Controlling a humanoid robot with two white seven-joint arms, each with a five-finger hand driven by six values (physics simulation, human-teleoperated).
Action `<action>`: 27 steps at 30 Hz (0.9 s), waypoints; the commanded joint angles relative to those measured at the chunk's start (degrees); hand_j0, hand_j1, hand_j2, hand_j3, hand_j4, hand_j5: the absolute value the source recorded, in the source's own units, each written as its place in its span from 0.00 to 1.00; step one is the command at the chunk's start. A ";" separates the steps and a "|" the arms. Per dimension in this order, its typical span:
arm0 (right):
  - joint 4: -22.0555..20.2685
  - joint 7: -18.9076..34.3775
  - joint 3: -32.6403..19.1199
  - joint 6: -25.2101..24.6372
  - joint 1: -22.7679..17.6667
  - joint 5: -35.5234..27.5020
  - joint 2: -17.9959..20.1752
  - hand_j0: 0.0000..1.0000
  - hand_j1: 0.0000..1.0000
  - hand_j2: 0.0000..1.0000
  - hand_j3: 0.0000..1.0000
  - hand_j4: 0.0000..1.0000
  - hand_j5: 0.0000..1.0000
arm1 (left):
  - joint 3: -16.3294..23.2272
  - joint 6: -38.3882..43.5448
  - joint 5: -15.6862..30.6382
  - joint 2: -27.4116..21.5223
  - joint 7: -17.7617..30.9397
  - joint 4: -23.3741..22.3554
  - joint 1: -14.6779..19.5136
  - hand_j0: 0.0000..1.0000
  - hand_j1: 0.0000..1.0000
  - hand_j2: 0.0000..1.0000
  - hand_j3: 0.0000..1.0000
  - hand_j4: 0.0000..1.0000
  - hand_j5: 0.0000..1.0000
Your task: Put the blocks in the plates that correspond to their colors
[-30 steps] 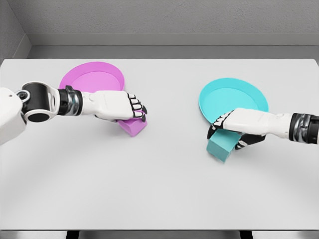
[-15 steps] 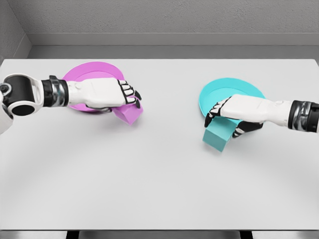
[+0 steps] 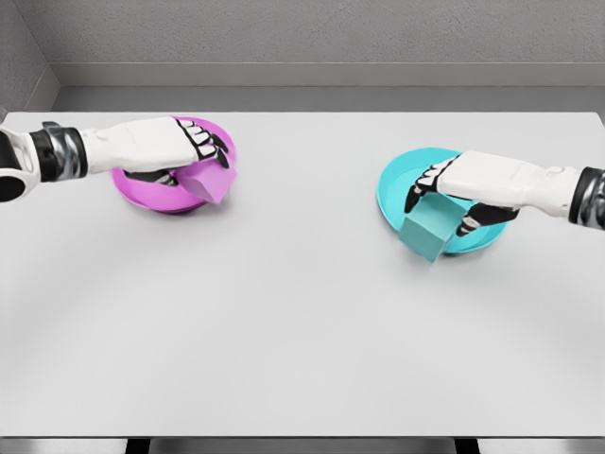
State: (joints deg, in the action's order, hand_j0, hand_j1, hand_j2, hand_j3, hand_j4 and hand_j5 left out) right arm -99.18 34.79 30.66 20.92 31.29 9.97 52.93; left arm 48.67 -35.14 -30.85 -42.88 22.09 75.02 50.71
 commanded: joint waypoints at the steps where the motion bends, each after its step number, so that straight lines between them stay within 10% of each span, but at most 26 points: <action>1: 1.62 -0.08 -1.21 -0.36 -0.09 -0.21 0.07 0.52 0.52 0.52 0.52 0.52 0.52 | -0.77 0.14 0.17 1.04 -0.03 -3.91 0.00 0.46 0.46 0.46 0.46 0.46 0.46; 19: 7.86 0.19 -1.30 -11.61 2.64 1.28 -3.71 0.52 0.52 0.52 0.52 0.52 0.52 | -4.55 0.14 -5.80 6.23 0.49 -15.95 2.02 0.49 0.49 0.49 0.49 0.49 0.49; 27: 12.87 0.19 2.04 -13.89 6.33 1.63 -6.34 0.52 0.52 0.52 0.52 0.52 0.52 | -4.73 0.14 -7.12 6.75 0.49 -16.65 2.20 0.98 0.98 0.98 0.98 0.98 0.98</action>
State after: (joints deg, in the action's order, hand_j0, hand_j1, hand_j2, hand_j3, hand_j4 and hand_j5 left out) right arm -87.63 35.00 31.96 7.37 37.71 11.53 47.14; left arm 44.06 -35.13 -37.74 -36.26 22.57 58.50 52.91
